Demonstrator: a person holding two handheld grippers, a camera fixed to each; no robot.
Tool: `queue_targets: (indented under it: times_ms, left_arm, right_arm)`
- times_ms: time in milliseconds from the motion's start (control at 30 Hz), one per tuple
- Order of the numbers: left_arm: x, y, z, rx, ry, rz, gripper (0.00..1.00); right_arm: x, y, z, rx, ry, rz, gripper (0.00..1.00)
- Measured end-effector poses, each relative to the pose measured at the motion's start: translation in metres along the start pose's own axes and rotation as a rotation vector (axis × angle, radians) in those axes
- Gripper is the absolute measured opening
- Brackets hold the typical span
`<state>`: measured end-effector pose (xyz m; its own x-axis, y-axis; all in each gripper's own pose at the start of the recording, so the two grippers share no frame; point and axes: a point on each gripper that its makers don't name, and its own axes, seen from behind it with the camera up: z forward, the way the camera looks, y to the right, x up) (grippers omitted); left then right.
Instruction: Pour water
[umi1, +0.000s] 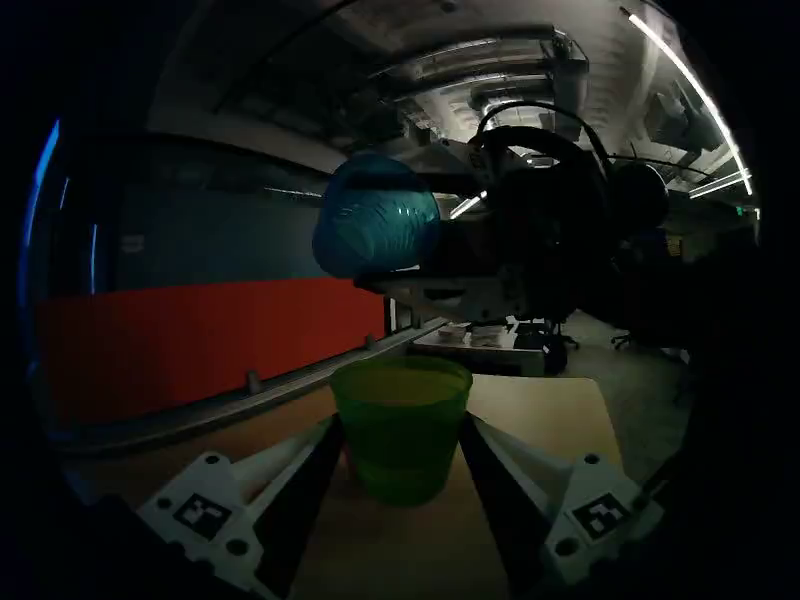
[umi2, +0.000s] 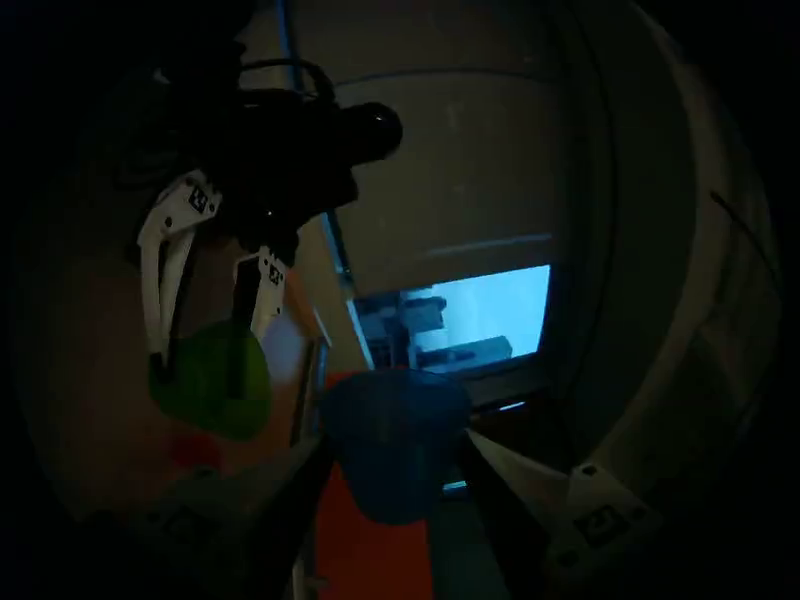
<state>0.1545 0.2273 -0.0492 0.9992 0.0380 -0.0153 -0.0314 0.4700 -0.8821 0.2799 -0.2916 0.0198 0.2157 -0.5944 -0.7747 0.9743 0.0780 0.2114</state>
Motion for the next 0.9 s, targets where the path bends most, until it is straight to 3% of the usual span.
queue_targets:
  times_ms: [167, 467, 667, 900]
  left_arm:
    - [-0.001, -0.002, -0.002, 0.007, -0.001, -0.002, 0.81]
    - [-0.001, -0.005, -0.002, 0.019, -0.006, -0.001, 0.81]
    - [-0.001, -0.008, -0.003, 0.027, -0.008, -0.001, 0.81]
    - [-0.001, -0.009, -0.004, 0.035, -0.010, -0.001, 0.81]
  right_arm:
    - [-0.008, -0.001, -0.001, -0.010, -0.012, 0.106, 0.97]
    - [-0.020, -0.006, -0.005, -0.027, -0.025, 0.357, 0.97]
    - [-0.033, -0.004, -0.006, -0.051, -0.049, 0.551, 0.97]
    - [-0.032, -0.003, -0.009, -0.061, -0.031, 0.761, 0.97]
